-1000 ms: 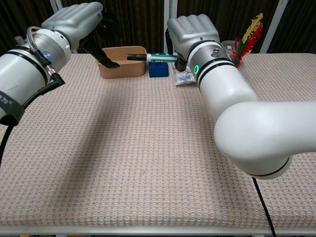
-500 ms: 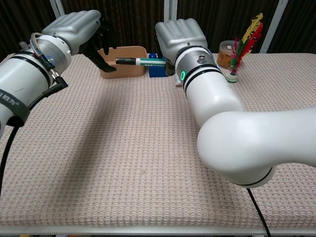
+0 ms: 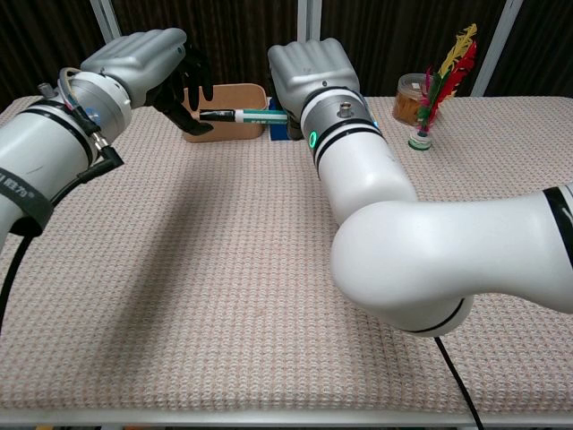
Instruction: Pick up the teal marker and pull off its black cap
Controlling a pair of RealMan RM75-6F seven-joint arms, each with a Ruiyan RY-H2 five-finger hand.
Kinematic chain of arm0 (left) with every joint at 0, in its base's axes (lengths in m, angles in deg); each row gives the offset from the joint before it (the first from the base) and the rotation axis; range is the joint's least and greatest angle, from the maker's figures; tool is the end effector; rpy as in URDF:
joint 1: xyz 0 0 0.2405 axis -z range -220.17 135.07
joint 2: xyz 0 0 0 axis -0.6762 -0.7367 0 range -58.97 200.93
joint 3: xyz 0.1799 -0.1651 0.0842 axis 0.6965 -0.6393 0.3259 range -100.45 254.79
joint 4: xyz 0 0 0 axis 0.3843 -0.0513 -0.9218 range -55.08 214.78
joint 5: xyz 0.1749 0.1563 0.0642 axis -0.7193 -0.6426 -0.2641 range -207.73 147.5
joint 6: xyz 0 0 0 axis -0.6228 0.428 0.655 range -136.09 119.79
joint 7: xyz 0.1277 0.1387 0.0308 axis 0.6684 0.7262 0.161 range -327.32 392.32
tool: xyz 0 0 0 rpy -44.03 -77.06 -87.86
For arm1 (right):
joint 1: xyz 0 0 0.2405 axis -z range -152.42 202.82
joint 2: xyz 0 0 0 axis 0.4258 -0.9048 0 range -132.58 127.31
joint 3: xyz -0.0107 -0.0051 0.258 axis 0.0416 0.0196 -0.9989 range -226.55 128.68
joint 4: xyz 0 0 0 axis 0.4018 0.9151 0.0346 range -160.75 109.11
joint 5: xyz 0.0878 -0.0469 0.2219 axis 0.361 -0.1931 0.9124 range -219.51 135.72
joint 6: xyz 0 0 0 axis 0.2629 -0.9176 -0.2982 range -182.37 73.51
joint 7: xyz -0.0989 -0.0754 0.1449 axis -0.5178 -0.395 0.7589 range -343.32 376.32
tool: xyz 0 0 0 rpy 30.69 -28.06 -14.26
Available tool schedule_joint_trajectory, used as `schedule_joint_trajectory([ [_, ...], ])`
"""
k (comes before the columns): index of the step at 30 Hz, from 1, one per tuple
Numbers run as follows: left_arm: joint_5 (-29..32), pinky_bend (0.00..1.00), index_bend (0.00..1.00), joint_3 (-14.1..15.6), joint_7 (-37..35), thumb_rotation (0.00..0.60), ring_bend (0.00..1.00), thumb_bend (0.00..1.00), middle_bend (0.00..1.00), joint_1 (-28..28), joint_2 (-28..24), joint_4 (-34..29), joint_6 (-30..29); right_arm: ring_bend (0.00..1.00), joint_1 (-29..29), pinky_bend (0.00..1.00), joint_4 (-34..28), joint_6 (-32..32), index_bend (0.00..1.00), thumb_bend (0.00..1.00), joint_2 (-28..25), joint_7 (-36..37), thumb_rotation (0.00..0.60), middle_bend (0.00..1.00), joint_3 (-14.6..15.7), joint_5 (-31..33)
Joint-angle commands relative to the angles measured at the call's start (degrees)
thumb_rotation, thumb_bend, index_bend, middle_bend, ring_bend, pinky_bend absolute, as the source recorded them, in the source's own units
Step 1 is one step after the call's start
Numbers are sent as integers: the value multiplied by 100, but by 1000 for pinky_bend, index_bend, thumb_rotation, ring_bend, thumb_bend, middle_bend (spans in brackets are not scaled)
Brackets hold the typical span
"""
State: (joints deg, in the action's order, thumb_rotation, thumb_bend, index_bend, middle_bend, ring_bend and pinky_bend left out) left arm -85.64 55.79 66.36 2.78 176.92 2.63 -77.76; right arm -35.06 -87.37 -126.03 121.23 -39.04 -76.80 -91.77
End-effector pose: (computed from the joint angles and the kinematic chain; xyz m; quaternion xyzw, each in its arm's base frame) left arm -0.0776 0.4190 -0.0750 -0.6326 -0.3816 -0.4327 0.5167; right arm 0.0176 -0.4152 -0.1425 0.6811 -0.2864 0.3639 0.5672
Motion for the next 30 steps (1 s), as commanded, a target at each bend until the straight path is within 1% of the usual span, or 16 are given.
schedule_joint_trajectory([
  [1,37,554,501,-8,-8,600,468,225,541,24,-2,6,35,685,-26,794,49,34,618,318,43,21,600,589,-19,26],
  [9,98,575,523,-17,-34,600,492,238,564,65,17,58,54,685,-80,794,158,68,617,327,112,96,600,589,-64,20],
  [17,192,580,529,2,-36,600,499,240,571,77,6,55,97,685,-107,794,125,43,618,327,121,112,600,589,-88,-12],
  [30,303,604,565,2,42,600,535,289,605,118,-7,-1,83,685,-101,794,96,48,617,327,94,117,600,589,-84,-22],
])
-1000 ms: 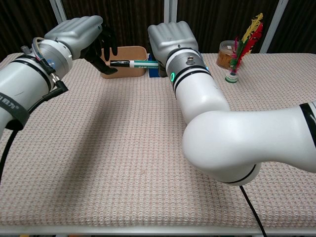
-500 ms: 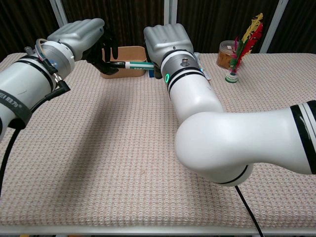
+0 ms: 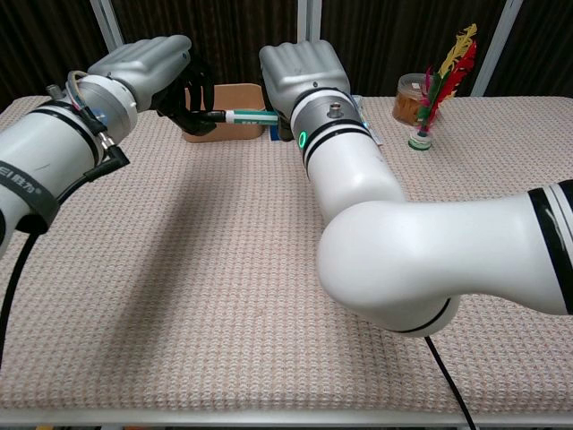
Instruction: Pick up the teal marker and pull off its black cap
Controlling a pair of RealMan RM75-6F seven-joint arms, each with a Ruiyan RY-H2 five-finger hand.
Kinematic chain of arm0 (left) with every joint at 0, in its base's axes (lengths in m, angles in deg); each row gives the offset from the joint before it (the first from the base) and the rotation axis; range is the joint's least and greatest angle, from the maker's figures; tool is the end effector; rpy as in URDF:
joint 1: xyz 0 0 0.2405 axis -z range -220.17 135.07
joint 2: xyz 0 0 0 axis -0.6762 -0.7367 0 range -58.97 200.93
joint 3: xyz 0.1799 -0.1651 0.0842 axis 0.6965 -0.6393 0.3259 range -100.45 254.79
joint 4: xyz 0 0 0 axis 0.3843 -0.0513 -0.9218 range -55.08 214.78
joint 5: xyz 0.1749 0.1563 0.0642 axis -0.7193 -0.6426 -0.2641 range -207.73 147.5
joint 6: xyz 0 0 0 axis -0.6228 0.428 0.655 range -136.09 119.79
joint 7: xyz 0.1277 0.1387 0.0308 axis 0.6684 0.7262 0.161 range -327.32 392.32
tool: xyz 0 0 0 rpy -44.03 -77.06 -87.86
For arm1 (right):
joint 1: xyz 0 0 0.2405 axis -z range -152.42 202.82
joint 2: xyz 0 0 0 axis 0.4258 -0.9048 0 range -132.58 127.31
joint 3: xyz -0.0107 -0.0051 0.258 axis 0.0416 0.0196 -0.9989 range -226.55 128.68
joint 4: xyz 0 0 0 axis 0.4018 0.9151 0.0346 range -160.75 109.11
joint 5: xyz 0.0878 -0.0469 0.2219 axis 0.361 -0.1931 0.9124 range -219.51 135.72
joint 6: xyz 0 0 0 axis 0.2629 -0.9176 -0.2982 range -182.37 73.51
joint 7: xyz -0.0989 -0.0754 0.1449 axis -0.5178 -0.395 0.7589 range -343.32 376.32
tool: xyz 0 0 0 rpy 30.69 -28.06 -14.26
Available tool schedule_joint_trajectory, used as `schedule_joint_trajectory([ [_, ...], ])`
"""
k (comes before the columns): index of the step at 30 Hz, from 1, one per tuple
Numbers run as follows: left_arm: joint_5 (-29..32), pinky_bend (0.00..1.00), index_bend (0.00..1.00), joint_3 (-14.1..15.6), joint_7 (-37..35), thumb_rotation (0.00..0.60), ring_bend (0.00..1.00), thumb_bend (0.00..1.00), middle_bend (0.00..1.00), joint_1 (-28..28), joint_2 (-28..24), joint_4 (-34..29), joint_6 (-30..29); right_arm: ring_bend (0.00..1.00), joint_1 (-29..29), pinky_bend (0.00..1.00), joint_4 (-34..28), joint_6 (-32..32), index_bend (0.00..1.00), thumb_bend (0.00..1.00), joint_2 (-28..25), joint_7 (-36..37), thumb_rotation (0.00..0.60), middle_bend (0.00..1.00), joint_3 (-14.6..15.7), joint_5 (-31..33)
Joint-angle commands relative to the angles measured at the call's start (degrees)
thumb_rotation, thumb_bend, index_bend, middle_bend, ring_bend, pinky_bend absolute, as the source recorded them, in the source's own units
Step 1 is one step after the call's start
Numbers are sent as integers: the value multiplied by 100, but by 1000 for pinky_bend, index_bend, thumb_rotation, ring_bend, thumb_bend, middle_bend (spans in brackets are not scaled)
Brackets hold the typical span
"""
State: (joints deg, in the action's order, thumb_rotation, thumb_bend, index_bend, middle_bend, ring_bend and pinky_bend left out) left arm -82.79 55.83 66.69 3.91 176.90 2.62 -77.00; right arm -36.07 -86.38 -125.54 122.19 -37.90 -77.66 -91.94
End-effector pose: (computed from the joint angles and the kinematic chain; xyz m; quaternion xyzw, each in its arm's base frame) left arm -0.0773 0.4211 -0.0798 -0.6343 -0.3951 -0.4228 0.5126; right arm 0.0254 -0.4148 -0.1459 0.6795 -0.2928 0.3732 0.5597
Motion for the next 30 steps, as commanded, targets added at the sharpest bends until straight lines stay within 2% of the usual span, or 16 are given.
schedule_joint_trajectory([
  [1,38,606,568,-3,7,600,538,292,607,7,-6,-1,18,685,0,794,-6,-2,618,327,-7,5,600,589,6,-12],
  [11,-7,627,602,8,-84,600,565,352,636,18,-72,-50,12,686,23,794,-41,-45,629,327,-55,-23,600,600,18,-25],
  [15,-65,643,617,39,-130,600,584,355,652,-56,-267,-154,-10,685,163,794,-159,-162,635,327,-153,-27,600,605,111,-66],
  [20,-134,655,632,47,-517,600,602,354,668,-343,-669,-414,-107,685,614,794,-692,-492,637,327,-526,53,600,607,433,-279],
  [24,-286,657,632,367,-1093,600,604,353,668,-799,-832,-462,-238,685,1196,794,-1171,-748,638,327,-852,137,600,608,984,-402],
  [27,-337,657,623,658,-1531,600,599,353,661,-1065,-723,-136,-150,685,1531,794,-1171,-714,638,327,-943,266,600,608,1245,-296],
  [30,-441,652,613,863,-1861,600,587,352,651,-1171,-555,292,41,685,1715,794,-978,-567,638,327,-906,430,600,608,1322,-144],
])
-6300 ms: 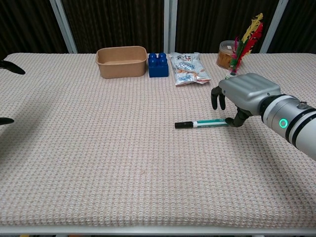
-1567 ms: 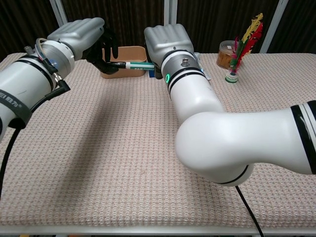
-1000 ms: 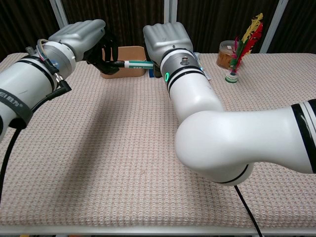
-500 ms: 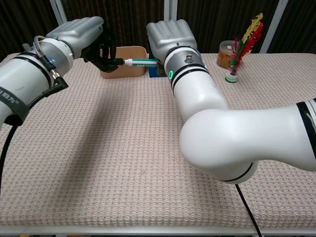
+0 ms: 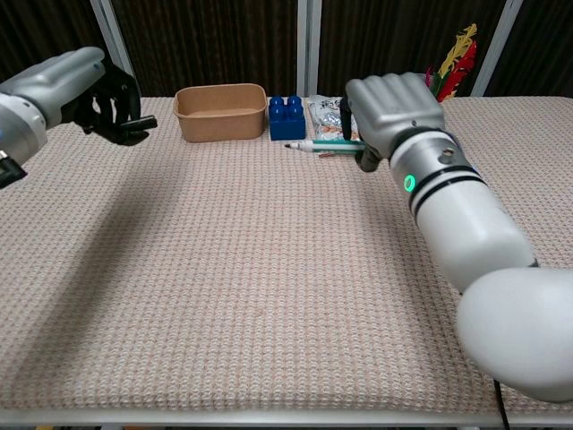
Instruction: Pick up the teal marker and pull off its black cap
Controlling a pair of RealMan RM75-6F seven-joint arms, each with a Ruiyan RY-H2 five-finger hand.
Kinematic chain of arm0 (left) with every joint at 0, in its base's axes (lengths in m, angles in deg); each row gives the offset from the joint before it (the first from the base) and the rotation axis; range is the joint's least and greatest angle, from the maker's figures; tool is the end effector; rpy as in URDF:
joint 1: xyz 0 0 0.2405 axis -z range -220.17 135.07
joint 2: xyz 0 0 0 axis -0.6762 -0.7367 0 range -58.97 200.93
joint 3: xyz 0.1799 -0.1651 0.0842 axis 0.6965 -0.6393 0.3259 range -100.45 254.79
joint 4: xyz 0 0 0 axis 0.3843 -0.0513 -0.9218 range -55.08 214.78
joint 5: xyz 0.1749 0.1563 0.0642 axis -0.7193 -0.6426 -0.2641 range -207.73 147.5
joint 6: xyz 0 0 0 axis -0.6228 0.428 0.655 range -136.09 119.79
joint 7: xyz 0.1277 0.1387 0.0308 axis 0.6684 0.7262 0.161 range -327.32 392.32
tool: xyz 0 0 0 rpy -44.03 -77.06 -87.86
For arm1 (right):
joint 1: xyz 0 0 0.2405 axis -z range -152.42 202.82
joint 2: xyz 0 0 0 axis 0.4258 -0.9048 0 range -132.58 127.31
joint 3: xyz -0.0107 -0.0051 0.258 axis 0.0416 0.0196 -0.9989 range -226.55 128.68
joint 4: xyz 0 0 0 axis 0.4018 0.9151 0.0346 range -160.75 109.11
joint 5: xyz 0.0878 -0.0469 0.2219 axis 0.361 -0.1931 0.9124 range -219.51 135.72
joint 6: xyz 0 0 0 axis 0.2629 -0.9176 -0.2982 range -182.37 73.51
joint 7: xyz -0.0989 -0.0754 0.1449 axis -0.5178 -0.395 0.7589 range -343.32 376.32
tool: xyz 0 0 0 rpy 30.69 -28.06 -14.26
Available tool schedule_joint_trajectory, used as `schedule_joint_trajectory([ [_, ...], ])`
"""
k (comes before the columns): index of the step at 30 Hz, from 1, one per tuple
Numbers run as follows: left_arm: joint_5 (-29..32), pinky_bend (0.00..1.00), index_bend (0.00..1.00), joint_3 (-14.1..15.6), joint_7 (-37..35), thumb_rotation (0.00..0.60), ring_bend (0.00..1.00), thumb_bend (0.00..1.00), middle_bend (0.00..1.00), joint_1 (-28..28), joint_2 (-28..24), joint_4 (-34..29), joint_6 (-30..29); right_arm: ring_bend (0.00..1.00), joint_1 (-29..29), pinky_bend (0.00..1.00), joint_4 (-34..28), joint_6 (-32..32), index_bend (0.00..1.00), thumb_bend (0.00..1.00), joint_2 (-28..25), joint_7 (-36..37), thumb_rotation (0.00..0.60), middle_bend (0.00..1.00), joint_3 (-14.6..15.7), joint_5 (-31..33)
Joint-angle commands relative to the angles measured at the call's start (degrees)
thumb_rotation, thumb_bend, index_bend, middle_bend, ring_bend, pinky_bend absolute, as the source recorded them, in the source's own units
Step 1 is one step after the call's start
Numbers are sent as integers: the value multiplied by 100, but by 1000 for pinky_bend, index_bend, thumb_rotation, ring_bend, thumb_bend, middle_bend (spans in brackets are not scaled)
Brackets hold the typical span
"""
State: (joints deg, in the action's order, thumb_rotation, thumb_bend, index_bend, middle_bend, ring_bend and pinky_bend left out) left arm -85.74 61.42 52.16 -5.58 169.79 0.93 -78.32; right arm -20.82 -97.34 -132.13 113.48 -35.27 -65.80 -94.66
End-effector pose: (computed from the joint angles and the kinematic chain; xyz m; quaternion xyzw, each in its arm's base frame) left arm -0.1689 0.4019 -0.0525 -0.5844 -0.4572 -0.4265 0.5173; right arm -0.0778 -0.3828 -0.1219 0.6696 -0.3080 0.3322 0.5886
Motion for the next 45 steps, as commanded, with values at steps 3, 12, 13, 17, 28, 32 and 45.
schedule_joint_trajectory([
  [3,-423,642,598,480,-862,600,573,351,637,-260,284,879,415,685,297,794,372,244,638,327,52,300,600,608,198,184],
  [12,-441,457,409,609,-1079,600,344,96,402,-235,99,1066,1201,652,384,794,398,814,424,96,3,212,600,458,216,430],
  [13,-392,444,396,583,-1025,600,326,90,383,-243,80,1040,1207,642,399,795,356,826,391,82,-20,187,600,448,213,446],
  [17,-423,423,369,477,-972,600,298,79,356,-308,17,894,979,586,482,791,66,713,318,55,-175,199,600,420,199,371],
  [28,-1546,321,330,528,-350,600,236,48,306,-984,-807,-286,-1097,293,1475,422,-2673,-978,251,51,-2178,425,600,341,1092,-1559],
  [32,-2029,164,238,1220,190,599,80,25,161,-1304,-1032,-206,-1264,0,2017,0,-3303,-1189,16,58,-3054,285,600,66,1967,-1970],
  [45,-2513,119,187,2075,-330,559,55,23,120,-2587,-1160,-201,-2081,0,3248,0,-2163,-1483,0,57,-3083,1827,600,21,2569,-2437],
])
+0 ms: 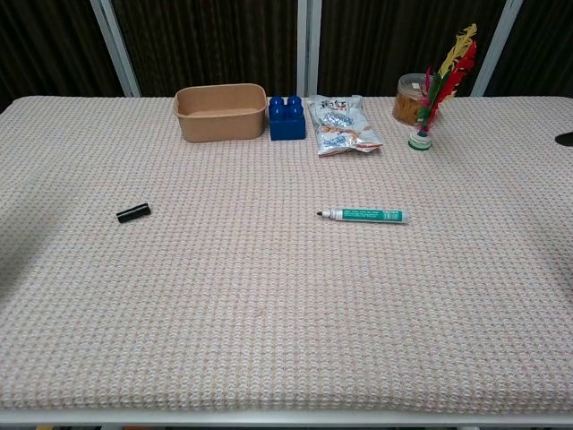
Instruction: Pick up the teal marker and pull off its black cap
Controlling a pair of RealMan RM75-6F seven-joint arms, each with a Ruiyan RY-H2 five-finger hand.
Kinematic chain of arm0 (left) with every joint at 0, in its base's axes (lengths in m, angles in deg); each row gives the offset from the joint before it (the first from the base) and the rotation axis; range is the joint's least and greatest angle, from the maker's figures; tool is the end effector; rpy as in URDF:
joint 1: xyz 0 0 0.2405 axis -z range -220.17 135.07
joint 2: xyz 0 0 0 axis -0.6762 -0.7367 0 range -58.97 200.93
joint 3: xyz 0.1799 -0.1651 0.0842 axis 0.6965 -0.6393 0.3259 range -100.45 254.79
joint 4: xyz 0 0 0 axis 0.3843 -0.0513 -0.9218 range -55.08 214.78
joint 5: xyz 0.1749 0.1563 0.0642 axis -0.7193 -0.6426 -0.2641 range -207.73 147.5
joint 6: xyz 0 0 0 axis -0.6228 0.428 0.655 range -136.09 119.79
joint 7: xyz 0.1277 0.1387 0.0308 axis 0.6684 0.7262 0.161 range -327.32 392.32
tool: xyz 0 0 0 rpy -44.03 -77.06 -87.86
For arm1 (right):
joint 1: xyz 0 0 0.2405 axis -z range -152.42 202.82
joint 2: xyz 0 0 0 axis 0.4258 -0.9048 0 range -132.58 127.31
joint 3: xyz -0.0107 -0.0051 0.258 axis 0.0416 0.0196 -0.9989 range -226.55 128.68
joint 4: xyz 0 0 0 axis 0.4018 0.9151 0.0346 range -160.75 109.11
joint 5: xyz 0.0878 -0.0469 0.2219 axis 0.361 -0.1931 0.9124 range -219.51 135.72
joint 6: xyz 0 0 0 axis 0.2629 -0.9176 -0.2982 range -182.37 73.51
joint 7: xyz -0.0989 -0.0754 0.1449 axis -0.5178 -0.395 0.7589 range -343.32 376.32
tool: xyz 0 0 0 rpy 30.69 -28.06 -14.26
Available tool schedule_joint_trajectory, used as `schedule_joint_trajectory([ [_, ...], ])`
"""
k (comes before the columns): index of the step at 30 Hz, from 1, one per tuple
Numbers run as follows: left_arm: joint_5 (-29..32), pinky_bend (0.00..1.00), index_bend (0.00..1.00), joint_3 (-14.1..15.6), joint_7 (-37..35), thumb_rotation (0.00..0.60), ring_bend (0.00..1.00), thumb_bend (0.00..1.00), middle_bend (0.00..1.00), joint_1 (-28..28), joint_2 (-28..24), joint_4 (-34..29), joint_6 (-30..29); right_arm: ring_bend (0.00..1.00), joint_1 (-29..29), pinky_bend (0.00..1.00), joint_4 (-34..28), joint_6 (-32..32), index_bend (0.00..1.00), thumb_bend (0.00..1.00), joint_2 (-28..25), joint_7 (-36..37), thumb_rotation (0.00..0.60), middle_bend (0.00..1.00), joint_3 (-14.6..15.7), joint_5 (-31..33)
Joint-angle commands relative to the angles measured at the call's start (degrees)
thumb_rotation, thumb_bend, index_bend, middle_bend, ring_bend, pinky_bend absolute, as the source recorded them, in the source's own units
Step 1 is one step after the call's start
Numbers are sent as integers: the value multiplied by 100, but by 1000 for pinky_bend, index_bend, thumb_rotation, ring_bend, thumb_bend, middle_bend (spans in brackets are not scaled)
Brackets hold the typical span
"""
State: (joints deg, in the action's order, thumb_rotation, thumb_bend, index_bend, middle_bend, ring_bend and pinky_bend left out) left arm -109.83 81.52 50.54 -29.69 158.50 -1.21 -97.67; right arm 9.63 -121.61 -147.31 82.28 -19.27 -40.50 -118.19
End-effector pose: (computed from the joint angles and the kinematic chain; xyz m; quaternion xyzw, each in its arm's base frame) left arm -0.2942 0.2410 0.0049 -0.6346 -0.3479 -0.3577 0.5902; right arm -0.2508 -0.2241 0.0047 0.6654 -0.3233 0.3049 0.5998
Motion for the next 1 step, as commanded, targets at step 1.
schedule_joint_trajectory([
  [1,-118,119,187,66,-220,559,55,23,120,-218,-44,14,-164,0,230,0,309,55,0,58,57,244,600,20,25,-100],
])
